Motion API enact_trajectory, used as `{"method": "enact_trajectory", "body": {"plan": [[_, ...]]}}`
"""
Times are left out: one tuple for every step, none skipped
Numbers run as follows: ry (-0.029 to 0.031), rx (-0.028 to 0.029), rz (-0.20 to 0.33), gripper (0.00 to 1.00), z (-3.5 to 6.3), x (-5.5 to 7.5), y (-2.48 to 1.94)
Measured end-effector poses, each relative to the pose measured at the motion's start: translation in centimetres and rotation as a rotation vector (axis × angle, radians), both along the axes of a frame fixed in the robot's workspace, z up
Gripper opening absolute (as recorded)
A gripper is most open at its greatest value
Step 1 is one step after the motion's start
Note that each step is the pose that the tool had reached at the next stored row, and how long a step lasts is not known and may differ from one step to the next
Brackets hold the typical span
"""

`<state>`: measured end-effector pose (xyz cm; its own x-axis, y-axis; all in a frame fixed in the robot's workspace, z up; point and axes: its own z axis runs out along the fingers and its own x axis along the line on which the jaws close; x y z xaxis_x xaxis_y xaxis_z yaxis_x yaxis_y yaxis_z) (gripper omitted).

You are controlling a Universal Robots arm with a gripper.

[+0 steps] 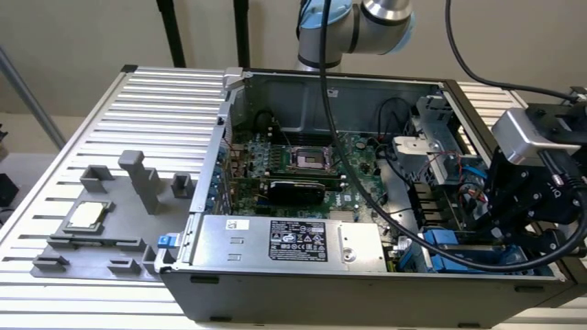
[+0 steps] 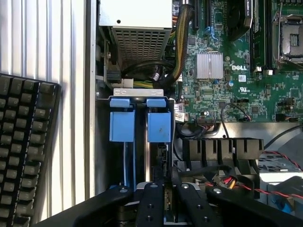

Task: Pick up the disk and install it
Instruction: 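Insert the first disk wire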

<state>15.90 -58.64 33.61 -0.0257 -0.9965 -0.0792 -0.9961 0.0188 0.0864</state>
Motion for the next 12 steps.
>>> {"method": "enact_trajectory", "body": {"plan": [[0.0000,0.0000,0.000,0.16,-0.04,0.0,0.00],[0.0000,-0.0001,0.001,0.16,-0.07,0.0,0.00],[0.0000,-0.0001,0.001,0.16,-0.10,0.0,0.00],[0.0000,-0.0001,0.001,0.16,-0.13,0.0,0.00],[0.0000,-0.0001,0.001,0.16,-0.14,0.0,0.00],[0.0000,-0.0001,0.001,0.16,-0.15,0.0,0.00],[0.0000,0.0000,0.001,0.16,-0.15,0.0,0.00],[0.0003,0.0007,0.001,0.16,-0.15,0.0,0.01],[0.0003,0.0027,0.001,0.18,-0.13,0.0,0.00],[0.0005,0.0017,0.001,0.18,0.20,0.0,-0.01],[0.0008,0.0002,0.001,0.18,0.65,0.0,0.00],[0.0010,0.0004,0.001,0.24,1.05,0.0,0.00]]}}
